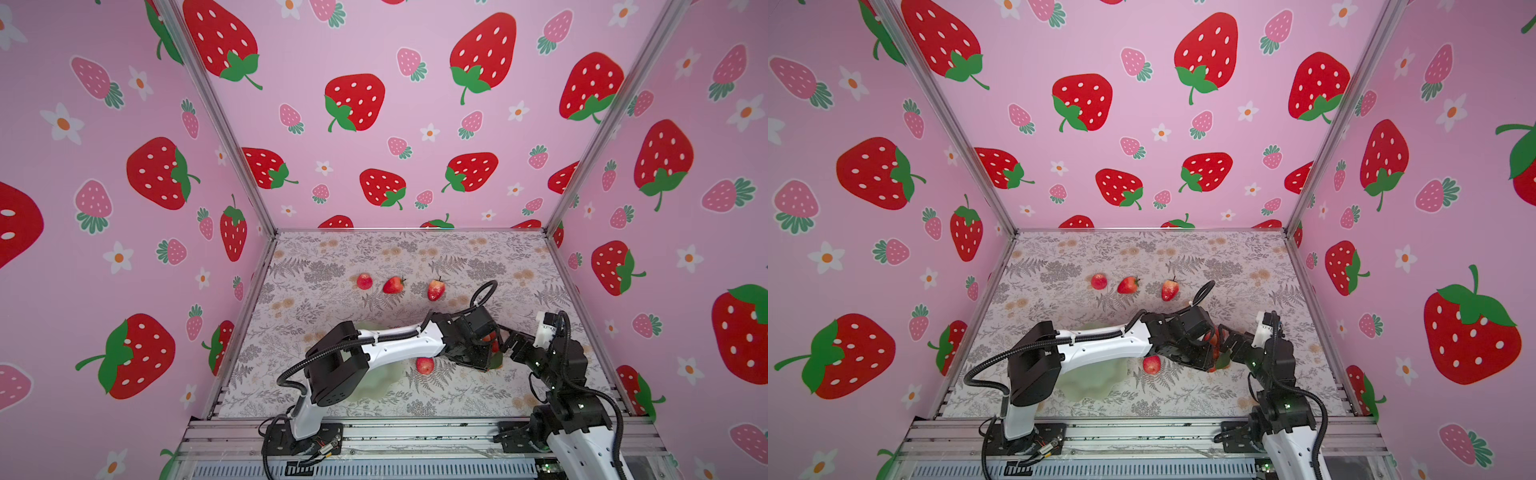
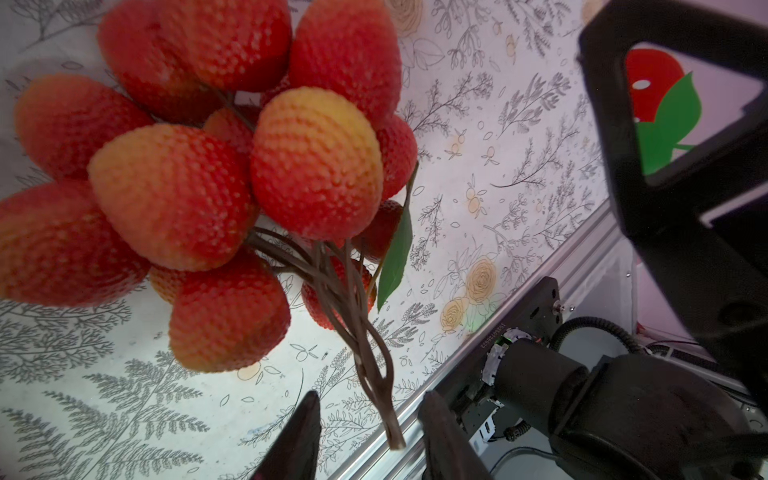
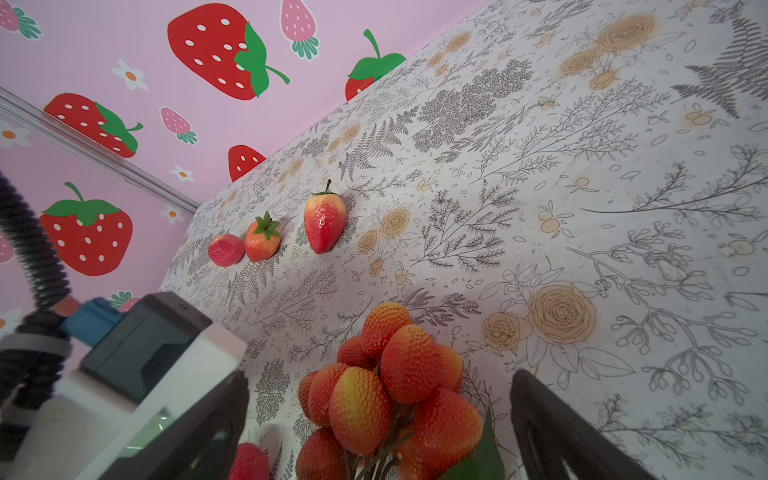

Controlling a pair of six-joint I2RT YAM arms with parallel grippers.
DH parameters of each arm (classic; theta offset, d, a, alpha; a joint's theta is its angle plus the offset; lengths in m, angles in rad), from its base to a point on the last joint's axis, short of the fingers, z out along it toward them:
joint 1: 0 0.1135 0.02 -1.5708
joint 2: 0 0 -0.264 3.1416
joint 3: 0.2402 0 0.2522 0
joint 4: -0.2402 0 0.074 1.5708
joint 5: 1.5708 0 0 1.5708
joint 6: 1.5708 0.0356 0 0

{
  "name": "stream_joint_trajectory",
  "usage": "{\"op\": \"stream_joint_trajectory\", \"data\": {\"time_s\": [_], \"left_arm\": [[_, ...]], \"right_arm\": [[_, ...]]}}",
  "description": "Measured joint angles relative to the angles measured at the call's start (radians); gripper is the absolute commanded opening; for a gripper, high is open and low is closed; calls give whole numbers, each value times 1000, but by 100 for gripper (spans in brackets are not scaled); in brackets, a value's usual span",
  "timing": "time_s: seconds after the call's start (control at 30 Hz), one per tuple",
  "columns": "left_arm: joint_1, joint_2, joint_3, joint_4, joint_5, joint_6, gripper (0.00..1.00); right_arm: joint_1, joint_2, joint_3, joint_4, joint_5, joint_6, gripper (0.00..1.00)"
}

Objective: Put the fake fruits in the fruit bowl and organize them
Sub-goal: 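Carry the berry bunch into the green bowl with left gripper while right arm advances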

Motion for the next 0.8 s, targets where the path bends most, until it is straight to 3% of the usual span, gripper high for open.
{"op": "stream_joint_trajectory", "data": {"time_s": [0.3, 0.8], "left_arm": [[-1, 68, 47, 7, 22, -21, 38], [13, 42, 14, 44, 21, -47, 5]], "right_arm": [[0, 2, -14, -6, -11, 7, 99], [0, 28, -14, -5, -14, 6, 99]]}}
